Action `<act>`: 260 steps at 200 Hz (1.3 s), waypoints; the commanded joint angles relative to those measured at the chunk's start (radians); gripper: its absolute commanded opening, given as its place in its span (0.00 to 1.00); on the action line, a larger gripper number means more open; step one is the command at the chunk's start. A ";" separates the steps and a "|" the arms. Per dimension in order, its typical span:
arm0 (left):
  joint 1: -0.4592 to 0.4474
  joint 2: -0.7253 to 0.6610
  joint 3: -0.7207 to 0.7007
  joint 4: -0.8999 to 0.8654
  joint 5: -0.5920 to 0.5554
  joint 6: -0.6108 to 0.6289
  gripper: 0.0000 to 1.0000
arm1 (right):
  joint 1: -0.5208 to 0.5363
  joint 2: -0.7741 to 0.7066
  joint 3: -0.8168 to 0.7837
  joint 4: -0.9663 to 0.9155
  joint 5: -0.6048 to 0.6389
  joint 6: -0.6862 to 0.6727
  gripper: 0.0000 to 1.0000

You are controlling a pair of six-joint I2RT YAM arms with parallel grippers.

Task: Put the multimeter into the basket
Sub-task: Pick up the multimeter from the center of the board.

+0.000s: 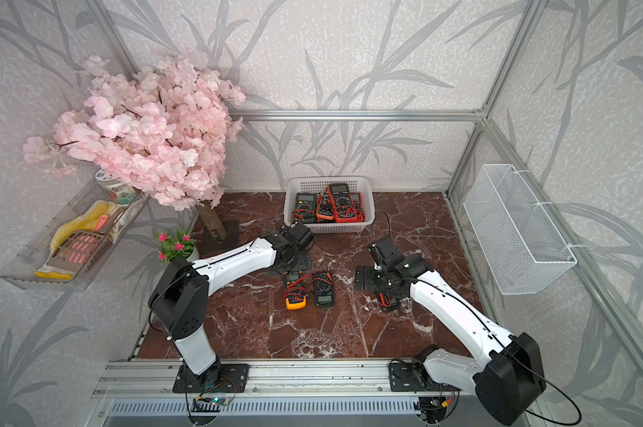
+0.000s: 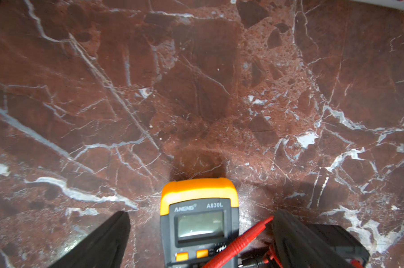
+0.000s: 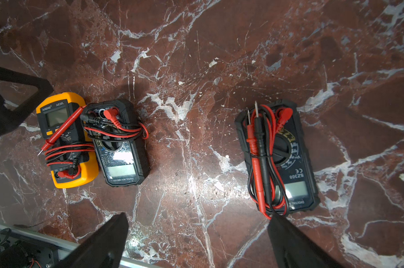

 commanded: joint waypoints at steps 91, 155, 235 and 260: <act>0.012 0.069 -0.070 0.035 0.039 0.011 1.00 | 0.007 0.037 0.017 -0.001 0.005 -0.007 0.99; 0.020 0.111 -0.092 0.069 0.043 0.015 0.98 | 0.007 0.058 0.048 -0.011 0.020 -0.028 0.99; 0.035 0.096 -0.099 0.088 0.057 0.016 0.65 | 0.007 0.061 0.054 -0.013 0.026 -0.038 0.99; 0.046 0.059 -0.086 0.053 0.047 0.024 0.61 | 0.006 0.062 0.056 -0.009 0.026 -0.038 0.99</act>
